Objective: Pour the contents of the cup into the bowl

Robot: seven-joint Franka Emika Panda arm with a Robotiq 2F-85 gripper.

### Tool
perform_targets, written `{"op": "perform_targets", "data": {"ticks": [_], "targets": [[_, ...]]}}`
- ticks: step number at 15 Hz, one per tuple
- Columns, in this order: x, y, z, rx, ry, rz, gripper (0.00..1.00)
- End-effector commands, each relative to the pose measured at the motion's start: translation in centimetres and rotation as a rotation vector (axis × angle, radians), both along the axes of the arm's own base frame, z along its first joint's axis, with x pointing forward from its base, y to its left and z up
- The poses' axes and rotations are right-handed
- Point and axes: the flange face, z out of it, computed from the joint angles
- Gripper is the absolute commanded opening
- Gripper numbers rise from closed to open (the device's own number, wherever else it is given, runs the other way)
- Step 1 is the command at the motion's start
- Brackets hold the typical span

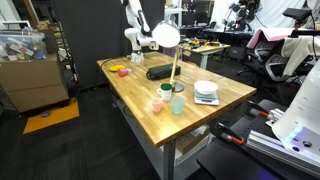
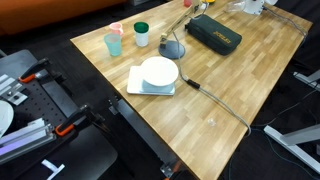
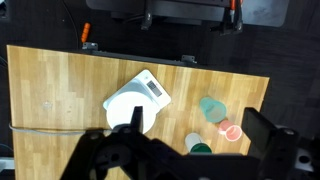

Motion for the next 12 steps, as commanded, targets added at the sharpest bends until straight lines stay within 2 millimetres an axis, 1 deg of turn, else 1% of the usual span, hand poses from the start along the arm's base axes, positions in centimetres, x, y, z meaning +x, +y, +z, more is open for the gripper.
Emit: {"op": "perform_targets", "data": {"ticks": [1,4,5,6,7,8,9,12], "targets": [[3.3,3.5,-3.3,-0.035,0.055,0.069,1.0],[6.4,8.3,-7.3,-0.044,0.118,0.169,1.0],[7.1,9.5,-8.2,-0.048,0.13,0.201,1.0],[7.6,10.1,-8.5,-0.04,0.126,0.215,1.0],[6.6,10.1,-8.7,-0.055,0.131,0.199,1.0],[7.2,10.6,-9.3,-0.058,0.137,0.209,1.0],[7.5,10.6,-9.3,-0.059,0.139,0.211,1.0],[7.6,10.2,-8.8,-0.056,0.127,0.208,1.0]]}}
